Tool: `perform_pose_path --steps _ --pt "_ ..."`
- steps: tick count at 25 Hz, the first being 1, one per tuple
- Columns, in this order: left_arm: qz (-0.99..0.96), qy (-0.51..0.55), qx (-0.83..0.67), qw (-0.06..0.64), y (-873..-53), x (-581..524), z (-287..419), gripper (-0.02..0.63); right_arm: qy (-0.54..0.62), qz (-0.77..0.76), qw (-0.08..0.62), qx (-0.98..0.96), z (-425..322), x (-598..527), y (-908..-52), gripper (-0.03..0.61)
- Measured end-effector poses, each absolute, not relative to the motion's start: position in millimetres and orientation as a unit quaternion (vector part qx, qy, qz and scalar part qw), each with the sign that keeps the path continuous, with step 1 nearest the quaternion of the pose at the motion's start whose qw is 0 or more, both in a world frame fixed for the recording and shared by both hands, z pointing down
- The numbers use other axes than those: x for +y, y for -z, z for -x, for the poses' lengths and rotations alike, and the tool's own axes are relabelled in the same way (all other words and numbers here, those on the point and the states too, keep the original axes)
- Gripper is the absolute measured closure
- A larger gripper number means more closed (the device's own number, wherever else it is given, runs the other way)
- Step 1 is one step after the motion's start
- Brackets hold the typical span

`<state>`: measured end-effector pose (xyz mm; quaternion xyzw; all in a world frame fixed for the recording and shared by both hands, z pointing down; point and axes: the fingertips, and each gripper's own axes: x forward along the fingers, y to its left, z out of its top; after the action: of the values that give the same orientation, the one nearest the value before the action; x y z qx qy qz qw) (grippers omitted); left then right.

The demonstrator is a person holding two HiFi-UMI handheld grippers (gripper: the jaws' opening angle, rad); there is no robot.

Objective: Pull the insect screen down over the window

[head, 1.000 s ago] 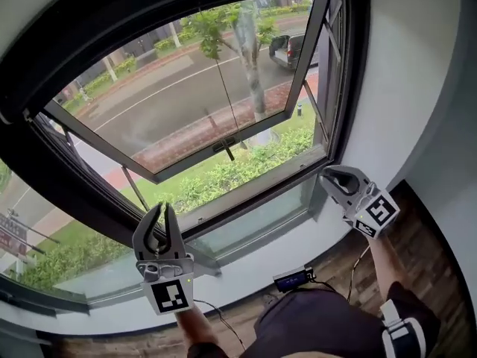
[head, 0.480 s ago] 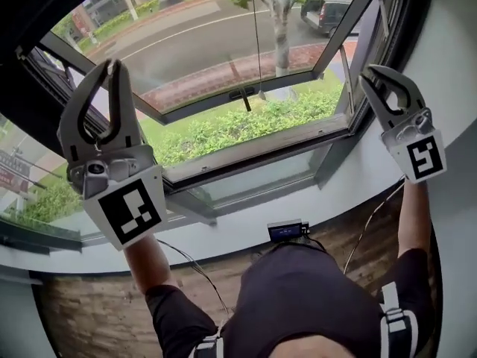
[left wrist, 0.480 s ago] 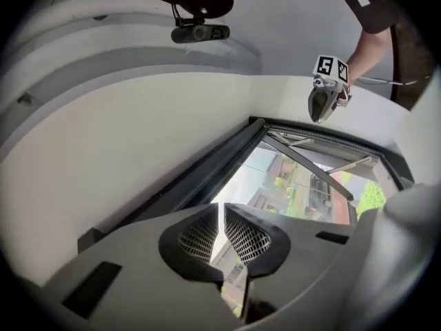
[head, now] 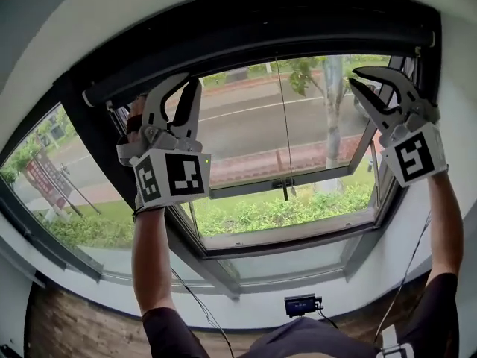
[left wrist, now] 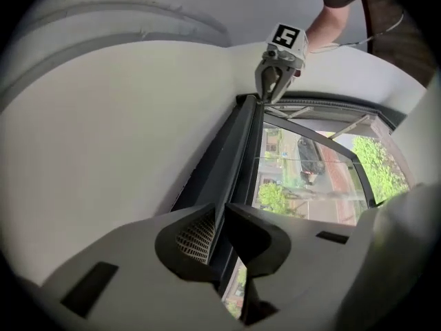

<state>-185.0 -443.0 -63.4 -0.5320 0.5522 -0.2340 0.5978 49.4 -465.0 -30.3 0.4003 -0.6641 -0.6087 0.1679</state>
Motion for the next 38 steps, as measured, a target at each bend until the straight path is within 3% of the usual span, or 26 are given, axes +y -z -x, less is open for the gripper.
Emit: perform_pose_path --steps 8,23,31,33,38 --pt "0.54 0.31 0.521 0.584 59 -496 152 0.527 0.626 -0.379 0.251 -0.634 -22 -504 48 0.518" --pt "0.514 0.373 0.528 0.563 51 -518 146 0.525 0.6 -0.371 0.253 -0.663 2 -535 57 0.518" --pt "0.533 0.392 0.509 0.551 52 -522 143 0.536 0.592 -0.366 0.272 -0.664 3 -541 55 0.518" --pt "0.554 0.384 0.503 0.54 54 -519 143 0.578 0.588 -0.36 0.275 -0.67 2 -539 55 0.518" --pt "0.516 0.412 0.504 0.556 53 -521 143 0.583 0.583 -0.356 0.286 -0.672 1 -539 55 0.52"
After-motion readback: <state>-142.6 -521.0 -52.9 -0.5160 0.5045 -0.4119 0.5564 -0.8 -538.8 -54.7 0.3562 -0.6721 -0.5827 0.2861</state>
